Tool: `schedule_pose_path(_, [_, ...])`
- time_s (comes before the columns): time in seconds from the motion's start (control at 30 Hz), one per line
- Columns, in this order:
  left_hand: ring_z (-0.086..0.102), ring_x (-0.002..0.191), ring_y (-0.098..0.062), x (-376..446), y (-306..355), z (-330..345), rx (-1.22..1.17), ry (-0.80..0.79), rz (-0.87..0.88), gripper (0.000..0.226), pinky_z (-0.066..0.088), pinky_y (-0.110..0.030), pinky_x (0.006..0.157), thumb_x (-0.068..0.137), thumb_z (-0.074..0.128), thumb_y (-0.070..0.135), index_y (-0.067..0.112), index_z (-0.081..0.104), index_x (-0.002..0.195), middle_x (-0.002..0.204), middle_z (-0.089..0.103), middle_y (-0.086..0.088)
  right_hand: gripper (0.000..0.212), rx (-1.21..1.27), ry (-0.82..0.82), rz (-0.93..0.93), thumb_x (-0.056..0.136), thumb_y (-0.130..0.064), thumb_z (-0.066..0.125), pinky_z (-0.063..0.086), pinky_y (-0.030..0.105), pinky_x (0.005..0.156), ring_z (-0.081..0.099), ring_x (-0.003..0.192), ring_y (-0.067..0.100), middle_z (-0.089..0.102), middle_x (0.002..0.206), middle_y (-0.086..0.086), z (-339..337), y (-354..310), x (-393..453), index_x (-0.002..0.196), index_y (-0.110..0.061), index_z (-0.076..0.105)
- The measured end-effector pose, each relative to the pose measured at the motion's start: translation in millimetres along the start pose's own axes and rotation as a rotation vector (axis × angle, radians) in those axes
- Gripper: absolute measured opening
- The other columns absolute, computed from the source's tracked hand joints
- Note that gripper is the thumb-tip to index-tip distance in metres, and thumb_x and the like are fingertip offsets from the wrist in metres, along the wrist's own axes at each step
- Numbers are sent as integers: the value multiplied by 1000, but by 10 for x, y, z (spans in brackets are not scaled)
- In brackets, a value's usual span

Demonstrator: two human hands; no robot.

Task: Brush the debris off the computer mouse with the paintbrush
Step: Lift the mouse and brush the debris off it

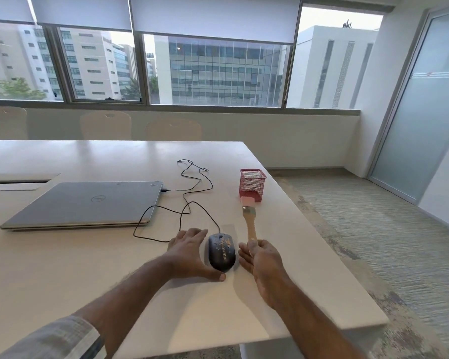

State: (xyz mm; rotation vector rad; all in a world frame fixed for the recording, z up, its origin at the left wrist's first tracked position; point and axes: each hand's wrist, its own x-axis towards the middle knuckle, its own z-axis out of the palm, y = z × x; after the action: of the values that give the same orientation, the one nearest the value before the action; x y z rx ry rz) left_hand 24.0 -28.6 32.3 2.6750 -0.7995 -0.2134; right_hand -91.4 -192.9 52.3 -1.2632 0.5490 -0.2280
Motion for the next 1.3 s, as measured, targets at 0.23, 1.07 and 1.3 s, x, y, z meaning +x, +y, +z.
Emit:
schedule_pose_path(0.23, [19, 138, -18, 80, 50, -20, 27, -34, 2, 145, 17, -37, 113, 34, 65, 95, 29, 24, 156, 149, 30, 7, 22, -126, -15, 31, 106, -20, 42, 57, 35, 83, 65, 107, 28, 67, 114, 19, 55, -51, 15, 101, -9, 60])
schedule_pose_path(1.07, [30, 122, -7, -392, 392, 46, -343, 126, -1, 118, 30, -24, 103, 51, 94, 53, 18, 37, 148, 137, 43, 6, 26, -113, -125, 20, 107, -18, 39, 51, 36, 88, 64, 107, 24, 70, 113, 14, -194, -153, -435, 113, -3, 59])
schedule_pose_path(1.3, [29, 126, -9, -718, 556, 108, -314, 153, -1, 129, 30, -27, 107, 47, 90, 61, 16, 31, 153, 143, 41, 5, 25, -117, -194, -4, 107, -20, 42, 50, 44, 97, 64, 111, 29, 72, 110, 14, -433, -107, -621, 101, -7, 63])
